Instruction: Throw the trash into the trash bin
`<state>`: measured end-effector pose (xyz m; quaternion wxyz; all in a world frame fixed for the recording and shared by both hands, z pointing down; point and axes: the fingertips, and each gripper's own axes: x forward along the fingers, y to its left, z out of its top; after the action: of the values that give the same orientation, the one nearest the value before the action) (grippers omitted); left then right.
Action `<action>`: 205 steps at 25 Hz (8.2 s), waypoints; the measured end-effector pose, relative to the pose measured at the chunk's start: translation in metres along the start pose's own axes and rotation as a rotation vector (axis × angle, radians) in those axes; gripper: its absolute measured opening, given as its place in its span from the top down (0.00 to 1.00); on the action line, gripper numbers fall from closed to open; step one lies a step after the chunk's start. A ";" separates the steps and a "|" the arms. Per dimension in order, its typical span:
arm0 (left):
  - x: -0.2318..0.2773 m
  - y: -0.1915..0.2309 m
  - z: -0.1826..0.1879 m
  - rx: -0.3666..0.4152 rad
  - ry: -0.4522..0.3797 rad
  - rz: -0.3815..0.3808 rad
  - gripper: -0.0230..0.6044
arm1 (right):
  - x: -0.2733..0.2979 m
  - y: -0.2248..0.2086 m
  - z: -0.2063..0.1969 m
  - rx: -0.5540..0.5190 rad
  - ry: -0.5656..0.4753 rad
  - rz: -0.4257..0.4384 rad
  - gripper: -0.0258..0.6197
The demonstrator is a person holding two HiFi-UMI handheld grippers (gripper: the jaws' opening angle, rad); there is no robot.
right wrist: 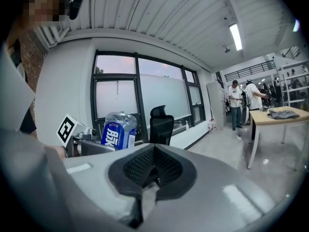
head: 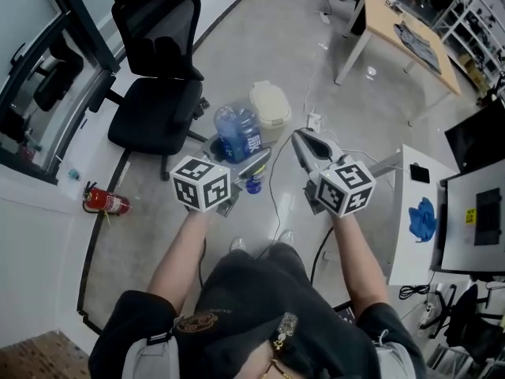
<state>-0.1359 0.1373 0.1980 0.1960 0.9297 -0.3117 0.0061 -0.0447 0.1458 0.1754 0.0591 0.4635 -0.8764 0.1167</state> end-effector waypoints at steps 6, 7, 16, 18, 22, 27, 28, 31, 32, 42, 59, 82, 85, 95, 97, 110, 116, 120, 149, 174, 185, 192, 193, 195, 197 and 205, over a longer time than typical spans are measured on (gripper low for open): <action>0.061 0.020 0.005 -0.002 0.020 0.052 0.27 | 0.022 -0.065 0.003 0.021 -0.003 0.037 0.96; 0.074 0.021 0.007 0.001 0.020 0.061 0.27 | 0.024 -0.080 0.006 0.024 -0.007 0.044 0.96; 0.174 0.022 0.026 -0.005 0.020 0.160 0.27 | 0.042 -0.198 0.022 0.079 -0.025 0.133 0.96; 0.183 0.027 0.030 0.004 0.024 0.191 0.27 | 0.050 -0.213 0.022 0.097 -0.024 0.149 0.96; 0.194 0.045 0.032 0.006 0.039 0.245 0.27 | 0.070 -0.230 0.017 0.123 -0.011 0.180 0.96; 0.202 0.090 0.027 -0.029 0.050 0.269 0.27 | 0.110 -0.237 0.009 0.126 0.037 0.185 0.96; 0.204 0.101 0.026 -0.039 0.052 0.267 0.27 | 0.120 -0.238 0.007 0.121 0.047 0.181 0.96; 0.212 0.139 0.022 -0.068 0.057 0.245 0.27 | 0.153 -0.243 0.003 0.100 0.083 0.156 0.96; 0.216 0.153 0.020 -0.075 0.062 0.236 0.27 | 0.165 -0.244 0.001 0.095 0.098 0.144 0.96; 0.259 0.271 -0.023 -0.152 0.169 0.147 0.27 | 0.271 -0.268 -0.070 0.091 0.302 0.038 0.96; 0.340 0.329 -0.191 -0.259 0.295 0.205 0.27 | 0.315 -0.357 -0.331 0.192 0.650 0.051 0.96; 0.351 0.375 -0.288 -0.282 0.334 0.271 0.27 | 0.350 -0.378 -0.520 0.158 0.913 0.018 0.96; 0.347 0.375 -0.283 -0.275 0.335 0.282 0.27 | 0.347 -0.380 -0.514 0.178 0.893 0.000 0.96; 0.392 0.391 -0.260 -0.245 0.302 0.260 0.27 | 0.338 -0.391 -0.459 0.175 0.797 -0.006 0.96; 0.409 0.395 -0.254 -0.218 0.300 0.247 0.27 | 0.335 -0.398 -0.451 0.180 0.783 -0.013 0.96; 0.516 0.422 -0.290 -0.037 0.351 0.166 0.27 | 0.331 -0.442 -0.419 0.206 0.687 -0.034 0.96; 0.526 0.435 -0.340 -0.006 0.458 0.188 0.27 | 0.335 -0.447 -0.434 0.226 0.705 -0.016 0.96; 0.527 0.444 -0.370 -0.016 0.574 0.215 0.27 | 0.333 -0.450 -0.443 0.237 0.725 -0.004 0.96; 0.478 0.469 -0.347 0.054 0.675 0.351 0.92 | 0.354 -0.455 -0.406 0.249 0.699 -0.029 0.96; 0.494 0.535 -0.143 0.096 0.483 0.295 0.95 | 0.390 -0.446 -0.335 0.217 0.633 -0.072 0.96; 0.456 0.457 -0.206 0.065 0.633 0.152 0.95 | 0.373 -0.461 -0.320 0.222 0.580 -0.139 0.96; 0.437 0.433 -0.263 -0.007 0.701 0.173 0.95 | 0.369 -0.459 -0.322 0.178 0.548 -0.160 0.96; 0.435 0.432 -0.270 -0.011 0.711 0.178 0.95 | 0.370 -0.457 -0.325 0.181 0.547 -0.155 0.96; 0.432 0.426 -0.286 -0.027 0.735 0.184 0.95 | 0.368 -0.451 -0.336 0.189 0.562 -0.136 0.96; 0.427 0.419 -0.305 -0.048 0.761 0.191 0.95 | 0.362 -0.442 -0.356 0.198 0.608 -0.106 0.96; 0.420 0.419 -0.361 -0.086 0.814 0.283 0.95 | 0.362 -0.433 -0.427 0.160 0.763 -0.050 0.96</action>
<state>-0.0012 -0.2778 0.7382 0.3390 0.7905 -0.3334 0.3861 0.1073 -0.2671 0.7292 0.3475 0.4112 -0.7679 0.3471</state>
